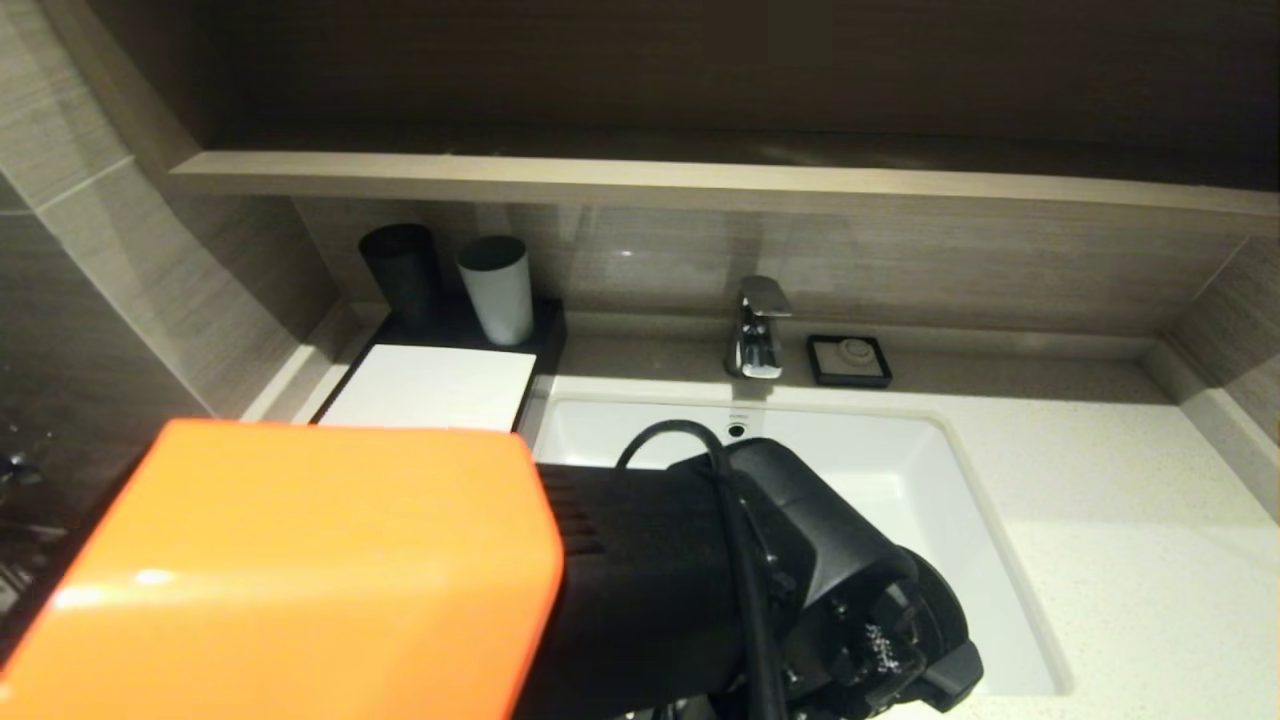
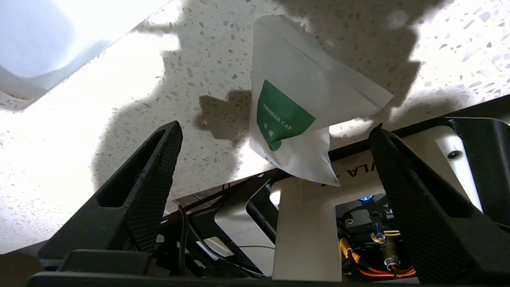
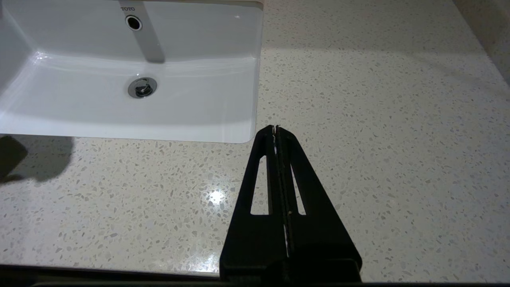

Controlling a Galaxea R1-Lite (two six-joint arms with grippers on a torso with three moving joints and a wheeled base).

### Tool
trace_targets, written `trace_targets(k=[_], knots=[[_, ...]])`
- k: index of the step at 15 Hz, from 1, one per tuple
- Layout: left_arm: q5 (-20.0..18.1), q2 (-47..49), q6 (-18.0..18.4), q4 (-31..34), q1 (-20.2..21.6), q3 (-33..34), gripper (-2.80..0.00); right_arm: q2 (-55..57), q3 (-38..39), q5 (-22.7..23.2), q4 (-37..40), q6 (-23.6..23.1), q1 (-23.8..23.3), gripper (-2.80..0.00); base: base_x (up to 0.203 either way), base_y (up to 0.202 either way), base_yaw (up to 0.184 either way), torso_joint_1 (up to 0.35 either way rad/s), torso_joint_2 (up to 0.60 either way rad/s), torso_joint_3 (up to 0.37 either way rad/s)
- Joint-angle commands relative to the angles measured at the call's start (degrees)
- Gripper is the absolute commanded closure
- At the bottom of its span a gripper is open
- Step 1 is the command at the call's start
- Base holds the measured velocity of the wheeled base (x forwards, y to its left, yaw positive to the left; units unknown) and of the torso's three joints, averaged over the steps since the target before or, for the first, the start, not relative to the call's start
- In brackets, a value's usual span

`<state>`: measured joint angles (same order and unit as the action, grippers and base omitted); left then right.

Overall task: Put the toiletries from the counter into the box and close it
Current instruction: Pick up the bathroom toiletry

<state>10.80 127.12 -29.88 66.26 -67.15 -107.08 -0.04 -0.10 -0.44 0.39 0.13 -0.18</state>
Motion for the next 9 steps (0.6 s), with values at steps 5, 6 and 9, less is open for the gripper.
trace_targets(k=[5,6,9], knots=[[0.2,1.4,0.0,0.6,0.0,-0.1,-2.8,-0.1,0.0,0.0,0.0,0.0,0.0,0.0,0.0,0.0,0.0,0.0,0.0,0.0],[0.2,1.6,0.0,0.7,0.0,-0.1,-2.8,-0.1,0.0,0.0,0.0,0.0,0.0,0.0,0.0,0.0,0.0,0.0,0.0,0.0],[0.2,1.9,0.1,0.7,0.2,-0.1,-2.8,-0.1,0.0,0.0,0.0,0.0,0.0,0.0,0.0,0.0,0.0,0.0,0.0,0.0]])
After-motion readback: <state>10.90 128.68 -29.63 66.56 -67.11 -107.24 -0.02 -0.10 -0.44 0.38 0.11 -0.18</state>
